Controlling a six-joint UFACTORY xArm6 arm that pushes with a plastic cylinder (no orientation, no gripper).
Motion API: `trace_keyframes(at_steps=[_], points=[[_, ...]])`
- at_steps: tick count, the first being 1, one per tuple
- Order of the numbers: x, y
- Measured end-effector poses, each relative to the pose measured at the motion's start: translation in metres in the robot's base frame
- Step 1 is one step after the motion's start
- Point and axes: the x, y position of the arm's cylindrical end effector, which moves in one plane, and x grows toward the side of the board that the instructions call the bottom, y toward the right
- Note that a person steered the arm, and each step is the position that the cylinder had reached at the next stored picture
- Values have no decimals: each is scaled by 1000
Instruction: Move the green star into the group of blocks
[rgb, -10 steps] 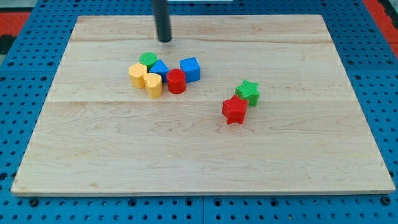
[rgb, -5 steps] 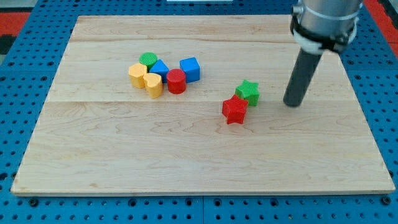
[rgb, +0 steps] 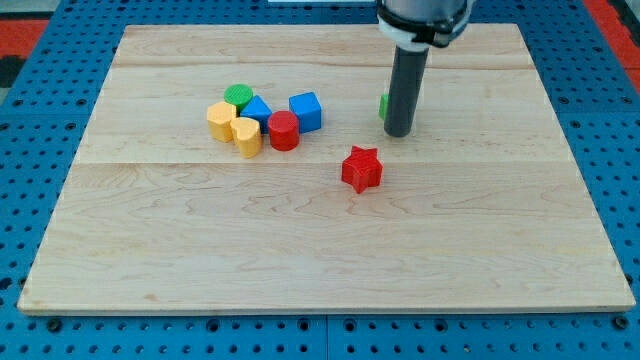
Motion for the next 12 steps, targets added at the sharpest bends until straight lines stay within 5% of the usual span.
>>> trace_keyframes(at_steps=[3,5,7,9,11,12], points=[[-64,61],[-73,16],[-127,35],[-74,-30],[-65,6],[-24,6]])
